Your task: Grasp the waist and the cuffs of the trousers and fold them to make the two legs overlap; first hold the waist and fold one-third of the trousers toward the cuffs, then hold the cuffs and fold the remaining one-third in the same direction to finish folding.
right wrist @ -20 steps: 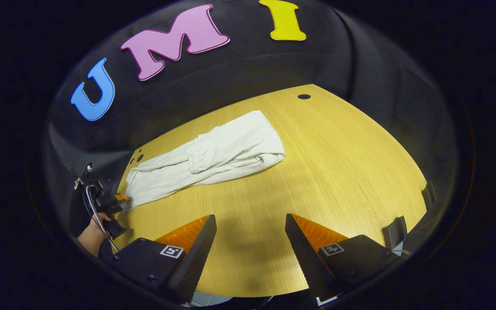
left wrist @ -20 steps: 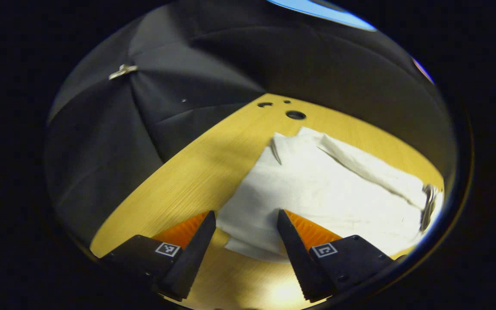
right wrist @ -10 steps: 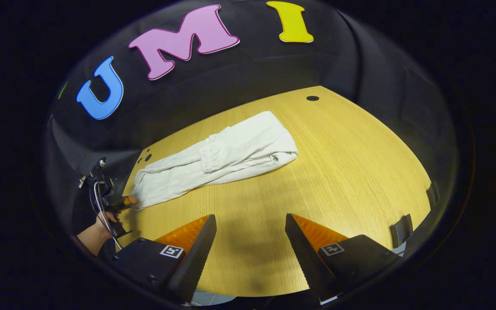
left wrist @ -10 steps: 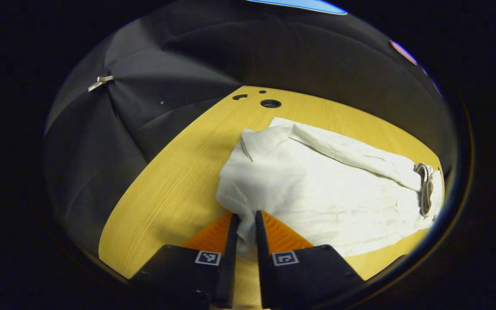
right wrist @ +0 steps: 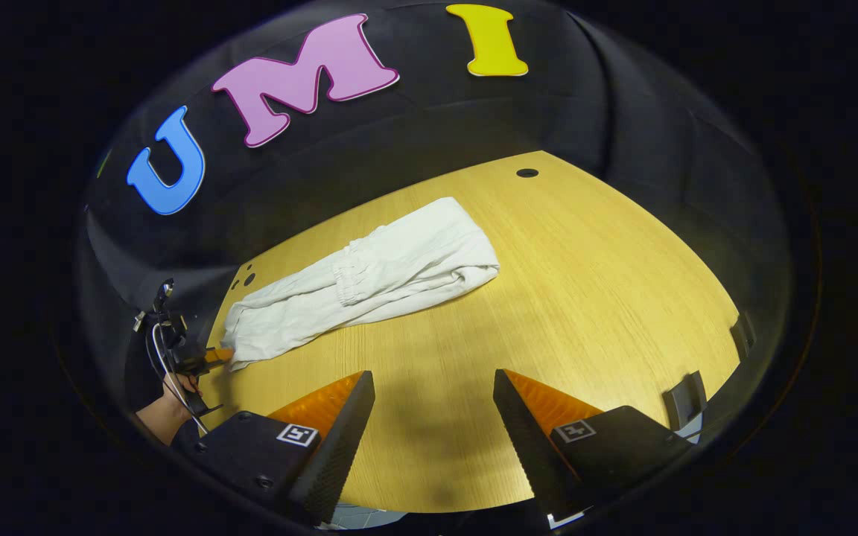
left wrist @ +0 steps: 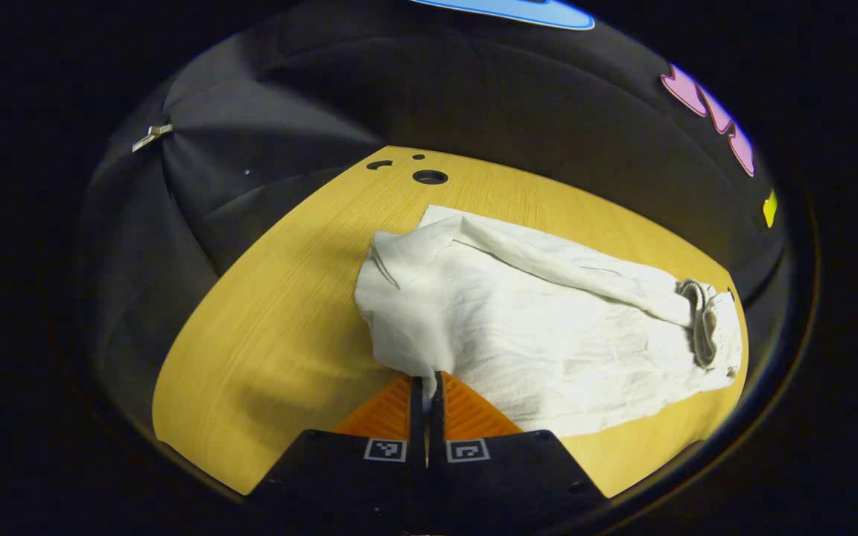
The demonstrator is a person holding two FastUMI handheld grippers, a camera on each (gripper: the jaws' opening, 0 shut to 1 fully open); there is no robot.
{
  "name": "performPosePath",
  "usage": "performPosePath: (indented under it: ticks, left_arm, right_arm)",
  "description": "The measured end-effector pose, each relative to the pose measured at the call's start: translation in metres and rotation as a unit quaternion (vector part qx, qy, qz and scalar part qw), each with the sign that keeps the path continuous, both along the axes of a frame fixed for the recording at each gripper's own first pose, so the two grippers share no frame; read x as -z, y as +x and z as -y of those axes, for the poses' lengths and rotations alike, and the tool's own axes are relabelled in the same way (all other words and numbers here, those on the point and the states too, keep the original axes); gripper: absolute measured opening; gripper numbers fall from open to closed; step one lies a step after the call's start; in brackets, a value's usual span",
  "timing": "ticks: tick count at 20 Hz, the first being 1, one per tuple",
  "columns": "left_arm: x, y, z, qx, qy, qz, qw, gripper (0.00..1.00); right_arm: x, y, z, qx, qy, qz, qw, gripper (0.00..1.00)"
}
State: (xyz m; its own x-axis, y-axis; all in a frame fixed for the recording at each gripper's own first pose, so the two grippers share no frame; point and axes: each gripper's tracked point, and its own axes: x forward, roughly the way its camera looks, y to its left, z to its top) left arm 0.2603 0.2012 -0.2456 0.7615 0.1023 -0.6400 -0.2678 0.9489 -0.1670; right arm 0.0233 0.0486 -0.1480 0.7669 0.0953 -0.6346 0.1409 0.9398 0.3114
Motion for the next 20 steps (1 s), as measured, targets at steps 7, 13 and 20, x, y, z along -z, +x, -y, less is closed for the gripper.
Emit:
performPosePath:
  ticks: [7,13,20]
  left_arm:
    - [-0.069,0.017,0.022,-0.04,-0.103,0.079,0.991,0.05]
    - [-0.143,0.037,0.056,-0.013,-0.075,0.131,0.988,0.05]
    - [-0.207,0.056,0.132,0.049,-0.025,0.176,0.983,0.05]
  right_arm:
    - [-0.008,0.003,0.036,0.023,0.009,0.005,1.0,0.98]
    - [-0.014,0.008,0.071,0.043,0.018,0.02,0.999,0.99]
    - [-0.007,0.002,0.115,0.045,-0.018,0.034,0.998,0.99]
